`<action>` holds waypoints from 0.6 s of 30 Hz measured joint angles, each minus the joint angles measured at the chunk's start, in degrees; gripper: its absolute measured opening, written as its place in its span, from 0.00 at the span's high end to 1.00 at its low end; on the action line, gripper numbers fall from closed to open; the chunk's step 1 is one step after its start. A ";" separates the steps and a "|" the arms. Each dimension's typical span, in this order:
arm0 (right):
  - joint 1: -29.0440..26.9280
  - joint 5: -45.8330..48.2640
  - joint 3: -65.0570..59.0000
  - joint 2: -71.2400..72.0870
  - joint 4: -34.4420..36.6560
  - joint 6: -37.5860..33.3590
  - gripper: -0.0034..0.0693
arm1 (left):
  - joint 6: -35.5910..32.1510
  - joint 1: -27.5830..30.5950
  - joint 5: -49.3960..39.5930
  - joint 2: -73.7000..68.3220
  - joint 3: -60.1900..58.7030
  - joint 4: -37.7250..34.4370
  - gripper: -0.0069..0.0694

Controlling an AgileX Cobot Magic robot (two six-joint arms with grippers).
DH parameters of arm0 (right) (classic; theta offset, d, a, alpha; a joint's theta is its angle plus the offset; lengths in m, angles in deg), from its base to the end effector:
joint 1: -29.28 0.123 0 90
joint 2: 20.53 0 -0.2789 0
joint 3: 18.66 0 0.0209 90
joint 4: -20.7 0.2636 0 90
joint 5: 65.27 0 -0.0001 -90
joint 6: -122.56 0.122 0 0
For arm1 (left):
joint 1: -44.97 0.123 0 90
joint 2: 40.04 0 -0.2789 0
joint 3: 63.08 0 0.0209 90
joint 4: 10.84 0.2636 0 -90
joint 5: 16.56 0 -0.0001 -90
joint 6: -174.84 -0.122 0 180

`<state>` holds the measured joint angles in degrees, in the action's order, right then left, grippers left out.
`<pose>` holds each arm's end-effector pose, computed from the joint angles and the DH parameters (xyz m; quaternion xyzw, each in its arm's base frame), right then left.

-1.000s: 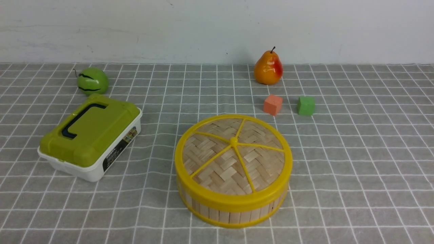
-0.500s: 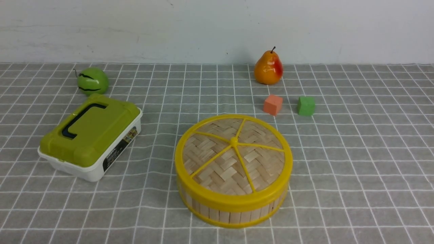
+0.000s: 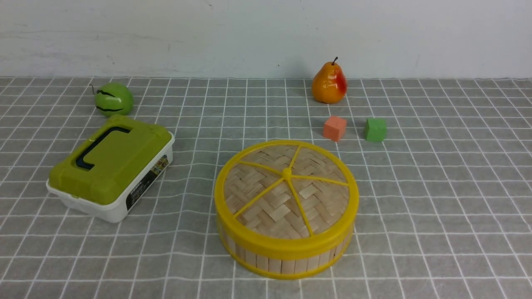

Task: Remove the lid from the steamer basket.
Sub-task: Use the right arm to lift the lid of the steamer

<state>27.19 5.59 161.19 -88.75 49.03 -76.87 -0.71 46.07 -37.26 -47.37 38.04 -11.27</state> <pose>0.2102 0.0471 0.4190 -0.1423 0.8977 0.1773 0.3775 0.1017 0.0016 0.1613 -0.0409 0.8023 -0.0206 0.5951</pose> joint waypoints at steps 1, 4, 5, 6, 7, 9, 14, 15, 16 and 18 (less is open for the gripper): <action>0.18 0.12 0.47 -0.74 -0.16 0.01 0.95 | 0.00 0.00 0.00 0.00 0.00 0.00 0.60; 4.33 0.82 7.14 -6.02 -2.45 0.07 0.95 | 0.00 0.00 0.00 0.00 0.00 0.00 0.60; 6.70 0.82 8.88 -7.79 -3.78 0.28 0.95 | 0.00 0.00 0.00 0.00 0.00 0.00 0.60; 9.46 0.82 10.77 -9.99 -5.85 0.85 0.95 | 0.00 0.00 0.00 0.00 0.00 0.00 0.60; 12.50 0.82 12.20 -11.91 -7.92 1.59 0.95 | 0.00 0.00 0.00 0.00 0.00 0.00 0.60; 17.52 0.87 14.04 -15.27 -11.98 3.37 0.95 | 0.00 0.00 0.00 0.00 0.00 0.00 0.60; 29.97 0.98 19.66 -27.56 -25.55 10.26 0.92 | 0.00 0.00 0.00 0.00 0.00 0.00 0.60; 31.29 0.98 20.57 -29.13 -26.68 10.89 0.91 | 0.00 0.00 0.00 0.00 0.00 0.00 0.60; 32.89 0.87 21.99 -32.79 -28.68 11.89 0.89 | 0.00 0.00 0.00 0.00 0.00 0.00 0.60; 34.12 0.87 23.54 -35.37 -29.51 12.32 0.86 | 0.00 0.00 0.00 0.00 0.00 0.00 0.60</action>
<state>61.31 6.47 184.73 -124.12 19.51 -64.55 -0.71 46.07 -37.26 -47.37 38.04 -11.27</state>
